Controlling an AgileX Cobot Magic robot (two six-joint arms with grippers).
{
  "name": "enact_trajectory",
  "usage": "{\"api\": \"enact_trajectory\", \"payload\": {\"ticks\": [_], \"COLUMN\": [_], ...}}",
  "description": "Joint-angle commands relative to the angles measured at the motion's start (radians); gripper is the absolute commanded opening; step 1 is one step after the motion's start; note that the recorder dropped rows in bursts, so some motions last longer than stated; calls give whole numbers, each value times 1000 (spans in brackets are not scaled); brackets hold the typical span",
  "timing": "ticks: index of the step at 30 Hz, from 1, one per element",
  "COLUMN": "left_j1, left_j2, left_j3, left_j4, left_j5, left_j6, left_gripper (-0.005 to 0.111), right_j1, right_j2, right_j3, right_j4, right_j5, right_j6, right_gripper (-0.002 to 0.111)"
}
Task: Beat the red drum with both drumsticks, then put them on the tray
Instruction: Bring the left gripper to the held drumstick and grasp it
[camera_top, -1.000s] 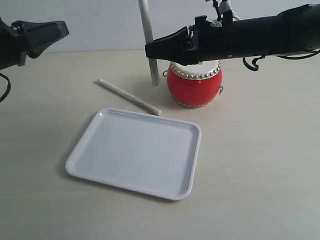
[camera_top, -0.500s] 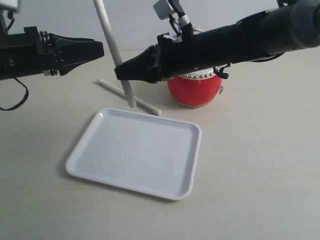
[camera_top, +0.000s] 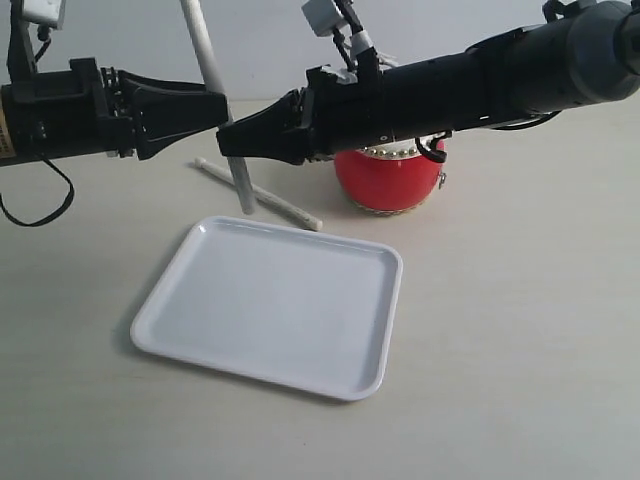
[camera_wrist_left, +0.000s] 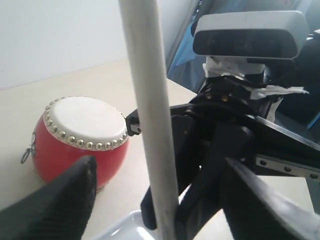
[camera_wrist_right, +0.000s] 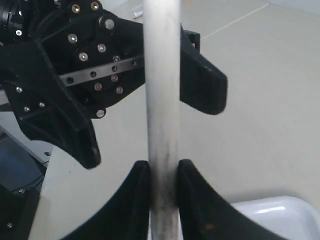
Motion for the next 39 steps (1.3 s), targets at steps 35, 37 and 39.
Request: {"api": "enact_trajectory", "payload": {"ticks": [35,37,39], "left_j1": [-50,-50,-50], "left_j2": [17,17,17], "left_j3": [-4,-4,-4], "left_j4": [-113,-113,-117], "left_j5": [11,10,8], "left_j6": [58,58,56], "left_gripper": [3,0,0], "right_j1": [13,13,13], "right_j2": [-1,-1,-1], "right_j3": [-4,-4,-4], "right_j4": [33,35,37], "right_j5": [56,51,48], "right_j6": [3,3,3], "right_gripper": [0,0,0]}}
